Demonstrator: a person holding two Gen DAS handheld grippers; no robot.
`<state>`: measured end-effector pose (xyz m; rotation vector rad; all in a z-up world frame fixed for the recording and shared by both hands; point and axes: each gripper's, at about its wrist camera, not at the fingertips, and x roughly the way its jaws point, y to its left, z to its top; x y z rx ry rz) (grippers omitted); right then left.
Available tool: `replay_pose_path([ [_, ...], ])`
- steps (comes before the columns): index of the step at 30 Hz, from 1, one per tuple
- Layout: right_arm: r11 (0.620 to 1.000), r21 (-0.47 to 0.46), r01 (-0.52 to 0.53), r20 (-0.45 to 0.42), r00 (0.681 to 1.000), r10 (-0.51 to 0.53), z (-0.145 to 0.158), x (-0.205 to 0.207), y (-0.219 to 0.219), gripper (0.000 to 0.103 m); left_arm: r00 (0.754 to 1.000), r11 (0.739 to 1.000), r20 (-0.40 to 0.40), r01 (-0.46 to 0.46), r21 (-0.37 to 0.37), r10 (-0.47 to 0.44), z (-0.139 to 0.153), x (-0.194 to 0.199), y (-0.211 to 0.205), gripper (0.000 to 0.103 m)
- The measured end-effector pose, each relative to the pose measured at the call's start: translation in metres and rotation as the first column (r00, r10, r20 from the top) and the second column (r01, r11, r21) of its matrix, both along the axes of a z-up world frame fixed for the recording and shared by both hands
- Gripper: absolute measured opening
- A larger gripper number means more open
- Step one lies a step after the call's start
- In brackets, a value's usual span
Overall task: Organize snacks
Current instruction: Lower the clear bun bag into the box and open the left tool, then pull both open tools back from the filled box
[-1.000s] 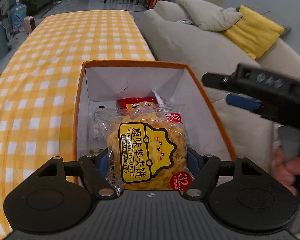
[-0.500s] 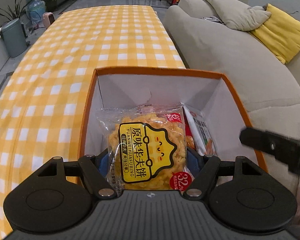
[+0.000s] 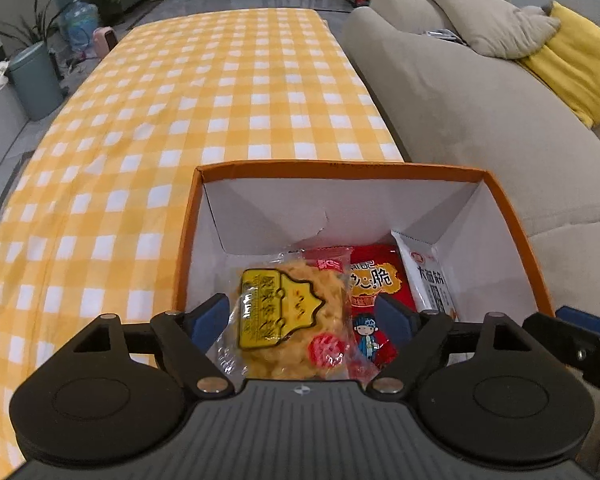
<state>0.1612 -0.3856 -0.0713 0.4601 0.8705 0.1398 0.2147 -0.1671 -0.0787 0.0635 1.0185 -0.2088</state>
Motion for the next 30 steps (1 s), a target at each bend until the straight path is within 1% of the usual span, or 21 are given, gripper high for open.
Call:
replay_pose_path([
  [1, 1.0, 0.001, 0.005, -0.002, 1.0, -0.005, 0.0, -0.001, -0.001, 0.07, 1.0, 1.0, 0.004, 0.009, 0.007, -0.009, 0.002, -0.002, 0.0, 0.096],
  [5, 1.0, -0.004, 0.01, -0.001, 1.0, -0.01, 0.003, -0.005, -0.004, 0.07, 1.0, 1.0, 0.02, -0.005, 0.023, 0.005, 0.012, -0.008, 0.004, 0.096],
  [8, 1.0, -0.02, 0.015, -0.001, 1.0, -0.015, 0.007, -0.007, -0.004, 0.075, 0.999, 0.999, 0.029, -0.042, 0.013, 0.042, 0.023, -0.017, 0.01, 0.096],
  [10, 0.999, -0.043, 0.025, -0.014, 1.0, -0.025, 0.009, -0.009, -0.001, 0.075, 0.998, 0.999, 0.034, -0.046, -0.012, 0.046, 0.031, -0.023, 0.015, 0.096],
  [12, 0.997, -0.068, 0.038, -0.022, 0.999, -0.04, 0.013, -0.011, 0.003, 0.077, 0.998, 0.998, 0.04, -0.054, -0.013, 0.055, 0.04, -0.031, 0.018, 0.096],
  [13, 0.996, -0.077, 0.038, -0.021, 0.999, -0.04, 0.015, -0.012, 0.004, 0.079, 0.997, 0.998, 0.047, -0.06, -0.008, 0.06, 0.044, -0.035, 0.018, 0.096],
  [15, 0.995, -0.095, 0.032, -0.017, 0.999, -0.034, 0.02, -0.016, 0.009, 0.1, 0.996, 0.998, 0.063, -0.065, -0.017, 0.066, 0.053, -0.046, 0.02, 0.096],
  [18, 0.992, -0.122, 0.043, -0.018, 0.999, -0.046, 0.026, -0.023, 0.015, 0.1, 0.995, 0.995, 0.062, -0.078, -0.059, 0.081, 0.064, -0.062, 0.025, 0.096],
  [20, 0.992, -0.108, 0.068, -0.018, 0.997, -0.07, 0.029, -0.029, 0.017, 0.1, 0.993, 0.992, 0.051, -0.107, -0.069, 0.111, 0.071, -0.072, 0.028, 0.096],
  [22, 0.992, -0.084, 0.09, -0.063, 0.993, -0.095, 0.029, -0.034, 0.017, 0.1, 0.992, 0.991, 0.055, -0.111, -0.075, 0.115, 0.08, -0.083, 0.034, 0.096],
  [23, 0.991, -0.094, 0.094, -0.103, 0.989, -0.104, 0.03, -0.037, 0.018, 0.1, 0.992, 0.992, 0.067, -0.102, -0.076, 0.107, 0.085, -0.089, 0.037, 0.096],
  [25, 0.987, -0.135, 0.092, -0.151, 0.982, -0.112, 0.035, -0.045, 0.022, 0.1, 0.992, 0.995, 0.097, -0.081, -0.052, 0.086, 0.094, -0.103, 0.042, 0.096],
  [27, 0.984, -0.159, 0.084, -0.151, 0.983, -0.108, 0.043, -0.061, 0.028, 0.1, 0.99, 0.997, 0.12, -0.078, -0.013, 0.079, 0.103, -0.118, 0.047, 0.096],
  [28, 0.986, -0.15, 0.068, -0.167, 0.981, -0.093, 0.044, -0.069, 0.031, 0.1, 0.99, 0.997, 0.115, -0.081, 0.003, 0.08, 0.105, -0.124, 0.049, 0.096],
  [30, 0.994, -0.105, 0.042, -0.201, 0.978, -0.063, 0.045, -0.09, 0.037, 0.1, 0.991, 0.996, 0.102, -0.087, -0.003, 0.087, 0.108, -0.136, 0.057, 0.096],
])
